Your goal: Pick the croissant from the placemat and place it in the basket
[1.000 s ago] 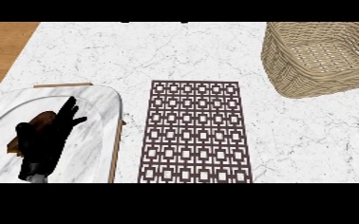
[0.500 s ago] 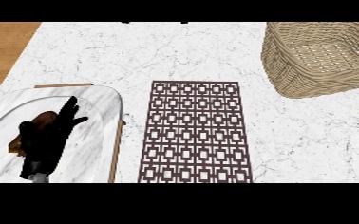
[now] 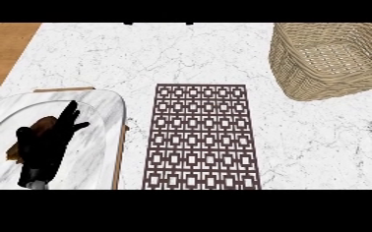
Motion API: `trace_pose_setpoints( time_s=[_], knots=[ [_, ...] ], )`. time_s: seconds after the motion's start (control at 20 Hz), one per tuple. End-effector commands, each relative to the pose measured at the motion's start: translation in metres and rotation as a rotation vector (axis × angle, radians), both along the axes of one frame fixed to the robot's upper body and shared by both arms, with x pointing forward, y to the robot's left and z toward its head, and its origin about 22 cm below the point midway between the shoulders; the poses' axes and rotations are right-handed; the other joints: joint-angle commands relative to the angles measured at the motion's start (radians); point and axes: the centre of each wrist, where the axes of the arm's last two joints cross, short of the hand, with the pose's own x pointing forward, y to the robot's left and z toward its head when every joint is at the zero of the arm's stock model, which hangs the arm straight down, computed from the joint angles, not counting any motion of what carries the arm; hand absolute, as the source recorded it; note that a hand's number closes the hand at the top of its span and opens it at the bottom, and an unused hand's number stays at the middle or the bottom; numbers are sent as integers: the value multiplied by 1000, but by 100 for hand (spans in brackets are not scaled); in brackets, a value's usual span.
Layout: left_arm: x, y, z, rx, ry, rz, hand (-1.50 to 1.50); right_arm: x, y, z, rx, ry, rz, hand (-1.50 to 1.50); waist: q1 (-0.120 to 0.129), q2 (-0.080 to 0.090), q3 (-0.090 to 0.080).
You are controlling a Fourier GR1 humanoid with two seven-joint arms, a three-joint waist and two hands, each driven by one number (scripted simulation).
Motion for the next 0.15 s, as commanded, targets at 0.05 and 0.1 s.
trace_pose_setpoints(
  time_s=[0.05,0.1],
  knots=[
    [-20,-11,-39,-52,219,17,0,-32,-45,-4,22,-8,-73,-150,-11,20,-18],
    [-18,-6,-39,-49,235,12,0,-34,-50,14,65,-6,-89,-150,-9,22,-19]
  ],
)
